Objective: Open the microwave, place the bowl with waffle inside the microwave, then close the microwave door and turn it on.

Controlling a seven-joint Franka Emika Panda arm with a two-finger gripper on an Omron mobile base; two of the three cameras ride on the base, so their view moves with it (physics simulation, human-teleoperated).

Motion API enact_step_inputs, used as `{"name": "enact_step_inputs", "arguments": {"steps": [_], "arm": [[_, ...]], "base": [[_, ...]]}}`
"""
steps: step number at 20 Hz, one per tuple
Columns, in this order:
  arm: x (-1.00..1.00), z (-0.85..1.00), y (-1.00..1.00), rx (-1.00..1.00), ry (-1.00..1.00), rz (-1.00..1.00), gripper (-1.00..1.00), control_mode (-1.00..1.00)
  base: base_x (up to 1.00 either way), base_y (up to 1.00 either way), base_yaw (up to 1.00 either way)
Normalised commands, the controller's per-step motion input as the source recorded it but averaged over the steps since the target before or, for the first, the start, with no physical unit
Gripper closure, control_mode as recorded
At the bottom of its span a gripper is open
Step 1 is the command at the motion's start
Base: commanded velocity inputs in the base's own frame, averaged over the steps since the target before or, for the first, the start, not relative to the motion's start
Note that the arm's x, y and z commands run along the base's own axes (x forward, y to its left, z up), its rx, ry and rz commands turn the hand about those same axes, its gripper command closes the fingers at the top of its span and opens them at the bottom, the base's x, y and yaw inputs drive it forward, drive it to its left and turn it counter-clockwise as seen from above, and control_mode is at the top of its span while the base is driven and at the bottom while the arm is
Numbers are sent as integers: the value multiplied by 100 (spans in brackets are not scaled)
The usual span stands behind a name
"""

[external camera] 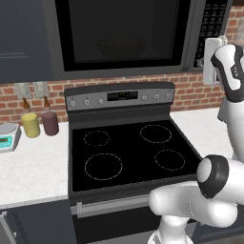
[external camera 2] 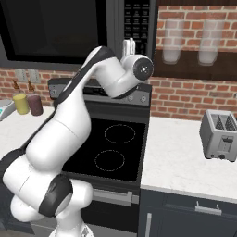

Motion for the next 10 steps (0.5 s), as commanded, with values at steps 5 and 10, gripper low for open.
{"name": "enact_step_inputs", "arguments": {"steps": [5, 10], "arm": [[56, 0, -27, 5, 0, 1, 100, -100], [52, -12, -30, 4, -2, 4, 100, -100]], "base": [[0, 0, 0], [0, 0, 0]]}}
